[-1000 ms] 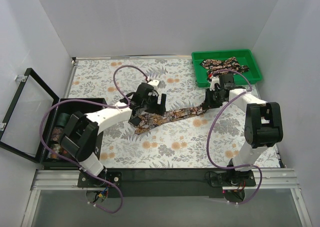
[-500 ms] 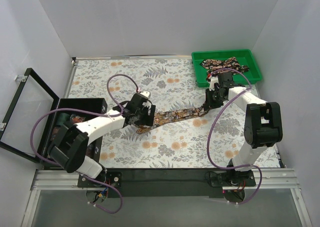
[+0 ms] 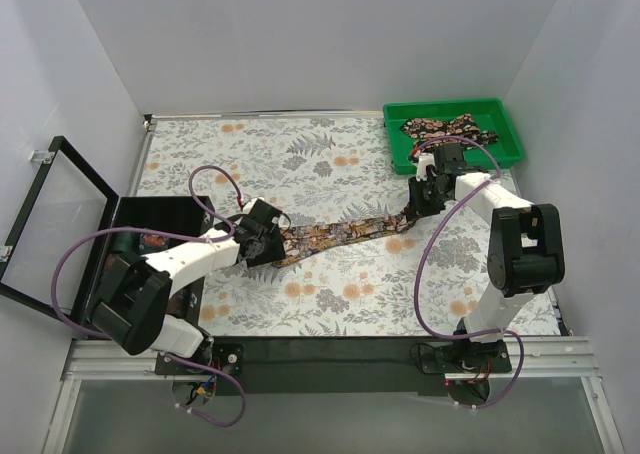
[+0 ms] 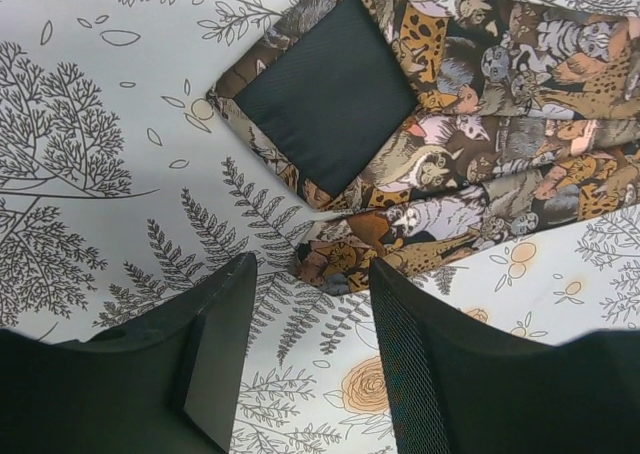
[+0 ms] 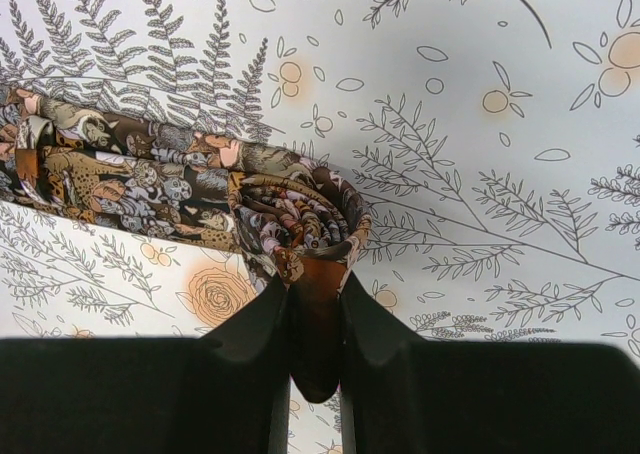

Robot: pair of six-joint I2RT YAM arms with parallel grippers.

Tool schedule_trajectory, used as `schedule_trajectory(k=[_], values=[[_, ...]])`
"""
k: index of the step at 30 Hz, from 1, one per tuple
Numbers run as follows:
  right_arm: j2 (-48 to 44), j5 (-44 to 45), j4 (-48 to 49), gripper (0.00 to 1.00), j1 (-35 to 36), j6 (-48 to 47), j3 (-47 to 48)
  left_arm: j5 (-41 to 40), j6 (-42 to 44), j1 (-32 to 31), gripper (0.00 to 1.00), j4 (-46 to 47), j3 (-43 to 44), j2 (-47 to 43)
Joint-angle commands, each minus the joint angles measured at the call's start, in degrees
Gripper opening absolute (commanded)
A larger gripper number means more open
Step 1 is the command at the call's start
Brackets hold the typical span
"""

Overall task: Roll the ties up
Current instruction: Roll the tie

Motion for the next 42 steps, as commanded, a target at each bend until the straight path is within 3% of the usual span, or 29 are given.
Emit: schedule_trajectory(k=[1,11,16,23,31,42], values=[[0.2,-0.6,-0.4,0.01,0.3,-1.0,1.9,-1.1,-2.3,0.2,0.45,1.2,-0.4,1.0],[0.1,-0.9,0.1,0.01,0.3,-1.0,1.3,2.2,-3.2,0.2,0.39,2.0,-0.9,3.4],[0.1,-0.9,0.1,0.01,0.3,-1.0,1.4,3.7,-4.4,-0.6,0.27,1.2,-1.5,4.1],[0.2,-1.1,0.5,0.01,0.3,-0.8,1.3,2.7,-4.6,-0.9,0.00,0.5,-1.7,4.2],[-0.1,-1.1,0.6,0.01,0.3,-0.9,0.9,1.2,-2.5,-1.0,0.00,-0.1,0.7,2.4],[-0.7,-0.2,0.6,0.01,0.3,-1.1,0.6,-10.3,6.2,-0.8,0.00,-3.4,12.4,4.5]])
